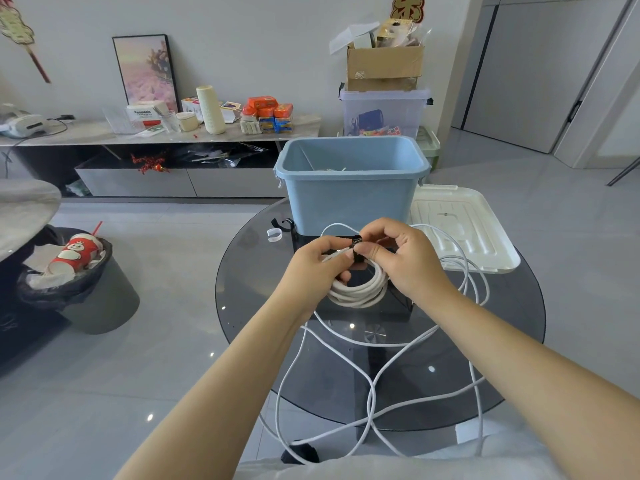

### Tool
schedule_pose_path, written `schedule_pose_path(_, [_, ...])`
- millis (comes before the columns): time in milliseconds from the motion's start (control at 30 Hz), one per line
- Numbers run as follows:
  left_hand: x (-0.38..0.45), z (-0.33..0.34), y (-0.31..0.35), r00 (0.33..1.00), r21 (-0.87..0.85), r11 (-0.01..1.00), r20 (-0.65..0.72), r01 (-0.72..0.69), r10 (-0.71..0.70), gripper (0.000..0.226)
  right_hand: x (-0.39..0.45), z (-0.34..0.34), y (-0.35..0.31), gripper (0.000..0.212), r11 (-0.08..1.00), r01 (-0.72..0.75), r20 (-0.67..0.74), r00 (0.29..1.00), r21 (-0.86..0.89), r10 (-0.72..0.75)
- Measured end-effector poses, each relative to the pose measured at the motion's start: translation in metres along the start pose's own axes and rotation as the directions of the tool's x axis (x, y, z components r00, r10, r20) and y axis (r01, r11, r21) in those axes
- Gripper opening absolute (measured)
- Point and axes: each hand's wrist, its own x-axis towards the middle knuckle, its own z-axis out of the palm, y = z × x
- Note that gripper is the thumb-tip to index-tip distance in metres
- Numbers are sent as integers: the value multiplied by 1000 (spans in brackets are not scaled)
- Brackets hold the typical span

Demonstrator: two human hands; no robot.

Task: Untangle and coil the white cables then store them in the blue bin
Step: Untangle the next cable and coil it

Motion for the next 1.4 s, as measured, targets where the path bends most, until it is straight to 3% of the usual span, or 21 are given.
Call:
schedule_pose_path(133, [1, 0, -1, 994, 81, 996, 102, -40, 31, 17, 0, -2, 0, 26, 997, -36, -50, 998, 66, 39])
schedule_pose_path(233, [1, 1, 2, 997, 23, 1000, 76, -15, 13, 22, -1, -3, -3, 27, 998, -21, -43, 999, 59, 23])
schedule_pose_path(400, [0, 2, 6, 998, -57, 998, -40, 41, -43, 19, -9, -1, -7, 24, 997, 58, 0, 998, -47, -58])
schedule_pose_path(667, [-2, -1, 7, 999, 12, 999, 7, -42, 42, 18, -11, 1, -6, 2, 958, 187, -87, 974, -217, -210])
schedule_pose_path(833, [-5, -2, 10, 996, 77, 994, 43, -77, 73, 20, -10, 1, -3, 10, 943, 200, -124, 963, -265, -239])
schedule_pose_path(1000, [-7, -3, 11, 989, 194, 971, 68, -142, 131, 21, -8, 2, -3, 2, 963, 138, -149, 973, -230, -175])
schedule_pose_path(1267, [-9, -4, 12, 977, 181, 963, 99, -202, 186, 6, -8, 3, -6, 8, 992, 53, -157, 985, -114, -71])
schedule_pose_path(1400, [-6, -4, 11, 974, 270, 936, 103, -224, 203, 7, -8, 0, -6, 10, 994, 56, -166, 984, -90, -70])
